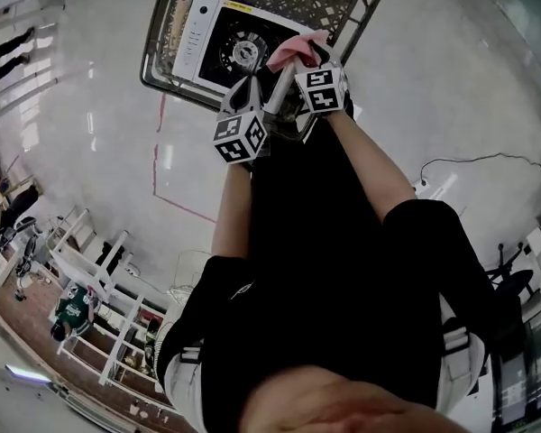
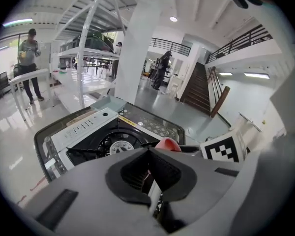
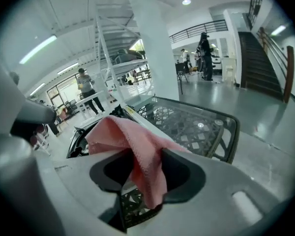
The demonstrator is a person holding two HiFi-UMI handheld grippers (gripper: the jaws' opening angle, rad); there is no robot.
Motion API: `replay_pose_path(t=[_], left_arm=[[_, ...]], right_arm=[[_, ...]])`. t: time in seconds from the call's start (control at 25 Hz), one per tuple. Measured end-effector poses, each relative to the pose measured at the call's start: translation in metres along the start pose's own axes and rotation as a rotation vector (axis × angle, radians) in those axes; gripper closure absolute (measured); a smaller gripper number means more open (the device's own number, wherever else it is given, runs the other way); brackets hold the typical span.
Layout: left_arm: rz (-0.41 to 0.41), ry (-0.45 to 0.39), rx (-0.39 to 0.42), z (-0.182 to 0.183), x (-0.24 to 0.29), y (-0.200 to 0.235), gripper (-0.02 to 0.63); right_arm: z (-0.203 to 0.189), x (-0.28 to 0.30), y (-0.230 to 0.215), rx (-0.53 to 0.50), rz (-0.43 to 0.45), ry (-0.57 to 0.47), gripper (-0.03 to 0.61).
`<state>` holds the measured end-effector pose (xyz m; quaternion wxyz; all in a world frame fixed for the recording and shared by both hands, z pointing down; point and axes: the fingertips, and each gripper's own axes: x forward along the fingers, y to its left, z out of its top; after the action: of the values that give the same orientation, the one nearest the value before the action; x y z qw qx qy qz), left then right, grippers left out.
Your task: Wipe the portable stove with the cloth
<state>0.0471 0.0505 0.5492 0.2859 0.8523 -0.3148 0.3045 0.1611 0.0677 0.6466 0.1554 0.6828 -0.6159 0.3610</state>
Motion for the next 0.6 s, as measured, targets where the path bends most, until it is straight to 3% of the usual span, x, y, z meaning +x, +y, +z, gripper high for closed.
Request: replay_pose_path(t=[0.24,0.44,0.6], left_arm=[[0.037,-0.046,-0.046,0.000,-0.015,-0.008,0.614],[0.043,-0.080,-0.143,-0.005,-0.034,0.013,0.614],[0.006,-0.112,-0.158,0.002,-0.040,0.022,0.614]], right_arm=[[0.019,0.003,-0.011,-0.168,0.040,0.053,0.400],[0.020,0.001,-0.004,-0.343,0.110,0.132,0.422],[0.020,0.002,-0.002,-0.477,0.191,0.210,0.477]])
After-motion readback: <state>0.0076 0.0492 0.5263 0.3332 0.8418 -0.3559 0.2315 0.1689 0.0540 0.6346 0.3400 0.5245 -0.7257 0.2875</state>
